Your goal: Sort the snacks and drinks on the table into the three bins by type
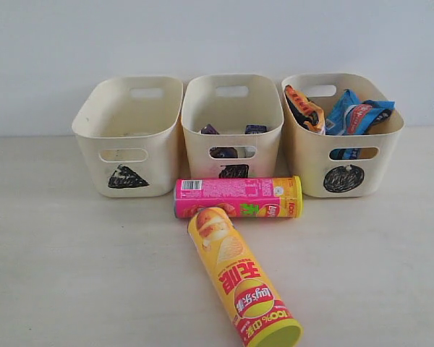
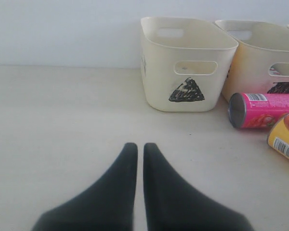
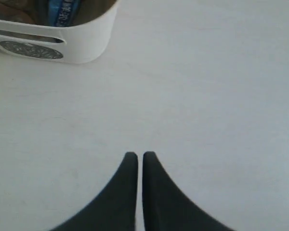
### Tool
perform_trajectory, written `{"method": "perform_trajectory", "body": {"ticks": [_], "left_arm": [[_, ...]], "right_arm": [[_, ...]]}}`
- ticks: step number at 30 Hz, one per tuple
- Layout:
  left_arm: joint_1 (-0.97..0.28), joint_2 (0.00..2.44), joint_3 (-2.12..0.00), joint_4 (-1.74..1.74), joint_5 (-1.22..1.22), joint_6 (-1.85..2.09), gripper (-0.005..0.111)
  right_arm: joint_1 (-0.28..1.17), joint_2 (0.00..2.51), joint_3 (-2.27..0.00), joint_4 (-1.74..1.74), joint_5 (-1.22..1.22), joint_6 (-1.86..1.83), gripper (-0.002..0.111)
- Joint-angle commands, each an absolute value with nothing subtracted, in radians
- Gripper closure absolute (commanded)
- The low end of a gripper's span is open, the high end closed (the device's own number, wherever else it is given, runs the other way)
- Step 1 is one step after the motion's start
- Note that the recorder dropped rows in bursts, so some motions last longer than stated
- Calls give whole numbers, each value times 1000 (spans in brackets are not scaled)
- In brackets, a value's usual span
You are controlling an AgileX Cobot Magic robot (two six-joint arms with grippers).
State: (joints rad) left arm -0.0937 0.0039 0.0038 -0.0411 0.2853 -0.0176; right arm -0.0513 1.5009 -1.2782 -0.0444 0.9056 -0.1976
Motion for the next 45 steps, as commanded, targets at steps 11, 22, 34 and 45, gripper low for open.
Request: {"method": "perform_trajectory", "body": {"ticks": [11,22,34,45], "left_arm": [[-92,0,0,-38,278,-26,103],[-92,0,0,-38,278,-26,103],[-92,0,0,-38,278,-26,103],[-92,0,0,-38,278,-26,103]], "right_arm": [[-95,986,-881,124,651,-155,109],[-95,723,-745,143,610,-157,109],[-90,681,-745,129,578,-187,109],[-69,426,-374,133,200,-200,109]]}}
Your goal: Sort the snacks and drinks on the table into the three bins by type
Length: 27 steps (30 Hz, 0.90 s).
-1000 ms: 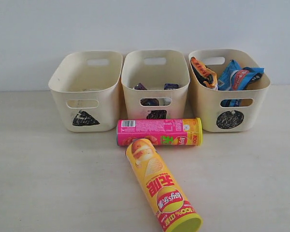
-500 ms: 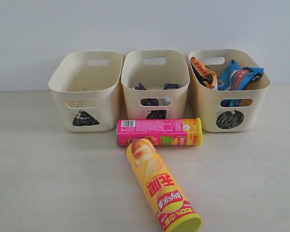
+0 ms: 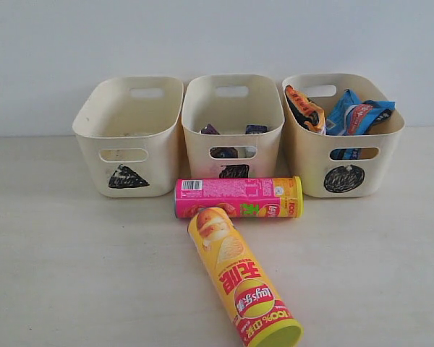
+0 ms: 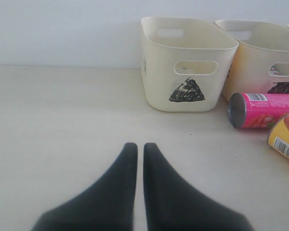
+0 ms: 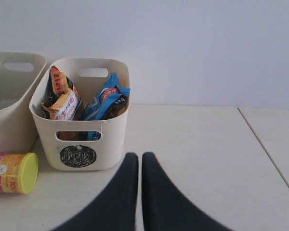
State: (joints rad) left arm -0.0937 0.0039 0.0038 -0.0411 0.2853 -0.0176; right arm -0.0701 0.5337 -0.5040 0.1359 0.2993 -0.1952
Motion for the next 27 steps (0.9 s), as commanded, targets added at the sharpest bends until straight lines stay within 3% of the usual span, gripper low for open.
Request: {"method": "perform_trajectory", "body": {"ticks": [1,12,27], "left_arm": [[-92,0,0,-38,278,-26,103],[-92,0,0,-38,278,-26,103],[-92,0,0,-38,278,-26,103]], "right_arm": [[-69,386,-334,135,198,-202,109],[-69,0,-87,149,212,-207,109],[-69,0,-79,38,333,-39,109]]}}
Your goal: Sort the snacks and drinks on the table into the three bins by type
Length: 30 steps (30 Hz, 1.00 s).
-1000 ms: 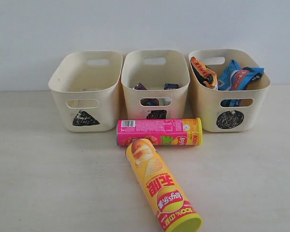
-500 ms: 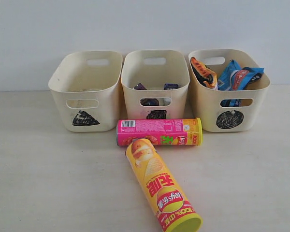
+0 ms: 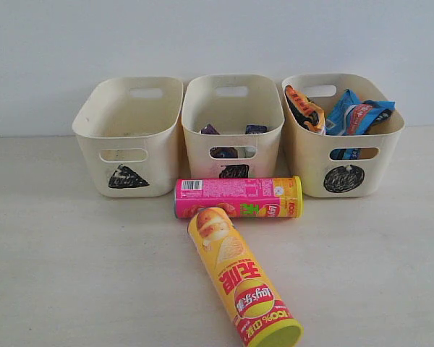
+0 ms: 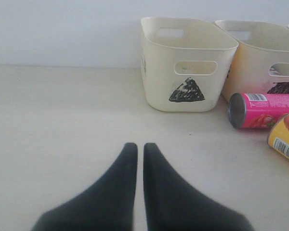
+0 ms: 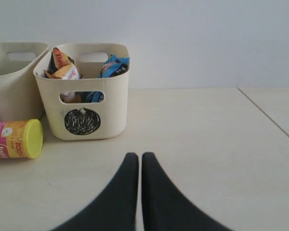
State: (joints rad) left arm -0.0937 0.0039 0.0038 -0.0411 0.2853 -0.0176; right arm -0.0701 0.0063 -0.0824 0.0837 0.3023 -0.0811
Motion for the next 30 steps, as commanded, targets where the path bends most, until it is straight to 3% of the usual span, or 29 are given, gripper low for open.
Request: {"method": "perform_trajectory", "body": {"ticks": [1,9,30], "left_arm": [[-92,0,0,-38,278,-26,103],[-92,0,0,-38,278,-26,103],[-92,0,0,-38,278,-26,103]], "right_arm": [[-69,0,-79,36,333,-39,109],[-69,0,0,28,220,-36,109],[-69,0,0,0,326,-25,109]]}}
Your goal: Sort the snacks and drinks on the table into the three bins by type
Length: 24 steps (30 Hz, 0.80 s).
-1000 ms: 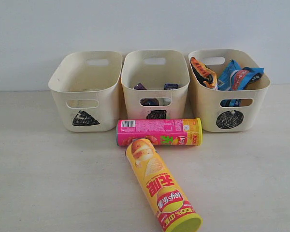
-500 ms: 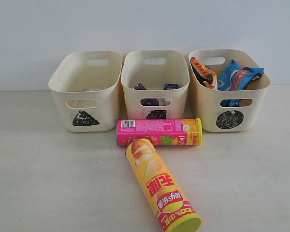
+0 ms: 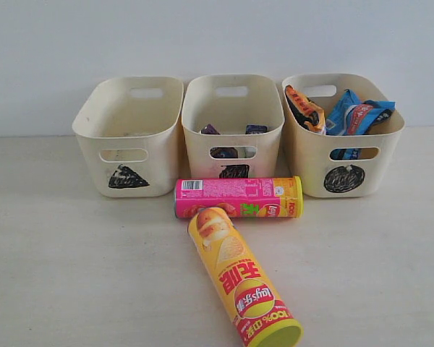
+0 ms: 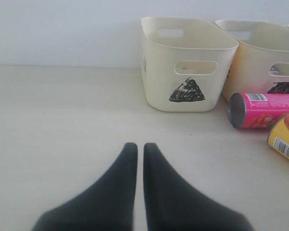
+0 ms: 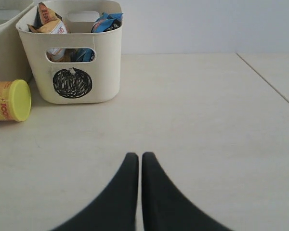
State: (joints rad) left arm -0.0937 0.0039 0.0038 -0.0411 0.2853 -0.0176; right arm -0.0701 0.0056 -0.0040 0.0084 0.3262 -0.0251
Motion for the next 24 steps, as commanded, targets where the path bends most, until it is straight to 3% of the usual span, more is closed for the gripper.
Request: {"method": "perform_trajectory", "body": {"ticks": [1,11,24], "left_arm": [[-92,0,0,-38,278,-26,103],[-92,0,0,0,254,13,103],[-92,0,0,9,-229,-172,103]], "right_arm": [[-69,0,0,0,326,-25,109],[-69,0,0,0,326,-25,109],[-69,0,0,0,326,-25,109]]}}
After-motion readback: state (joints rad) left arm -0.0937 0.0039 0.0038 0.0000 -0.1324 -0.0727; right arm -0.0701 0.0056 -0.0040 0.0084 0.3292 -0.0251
